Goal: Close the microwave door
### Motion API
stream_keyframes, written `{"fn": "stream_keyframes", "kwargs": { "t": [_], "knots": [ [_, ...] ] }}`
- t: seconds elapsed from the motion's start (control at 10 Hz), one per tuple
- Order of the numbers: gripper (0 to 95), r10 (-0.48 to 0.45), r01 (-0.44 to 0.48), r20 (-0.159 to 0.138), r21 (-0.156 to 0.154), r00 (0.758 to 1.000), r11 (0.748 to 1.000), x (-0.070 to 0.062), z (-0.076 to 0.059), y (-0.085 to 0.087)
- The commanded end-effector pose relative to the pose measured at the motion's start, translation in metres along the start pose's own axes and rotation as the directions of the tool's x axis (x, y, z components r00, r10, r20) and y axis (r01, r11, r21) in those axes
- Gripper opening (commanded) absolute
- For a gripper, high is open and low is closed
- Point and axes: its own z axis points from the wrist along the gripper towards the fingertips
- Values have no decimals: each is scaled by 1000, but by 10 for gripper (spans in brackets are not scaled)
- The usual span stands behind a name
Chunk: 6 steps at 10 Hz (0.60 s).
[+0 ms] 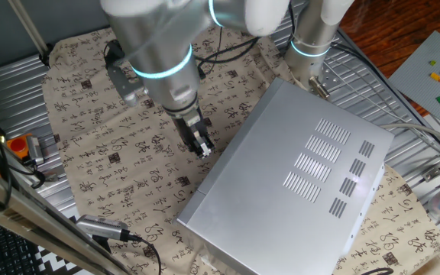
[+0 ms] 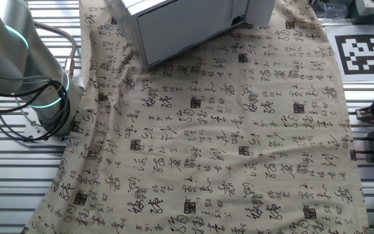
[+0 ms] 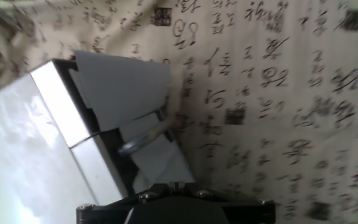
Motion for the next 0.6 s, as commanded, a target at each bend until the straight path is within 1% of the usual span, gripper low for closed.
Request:
{"fn": "stream_keyframes", "kwargs": {
  "t": [0.1,0.3,0.5,0.6],
  "knots": [
    [0,-87,87,-2,50,996,995,3,0,-27],
    [0,-91,91,-3,53,996,994,4,-1,-32],
    [0,-94,94,0,52,996,994,4,-1,-32],
    [0,-98,98,5,46,995,994,4,-2,-32]
  ]
}}
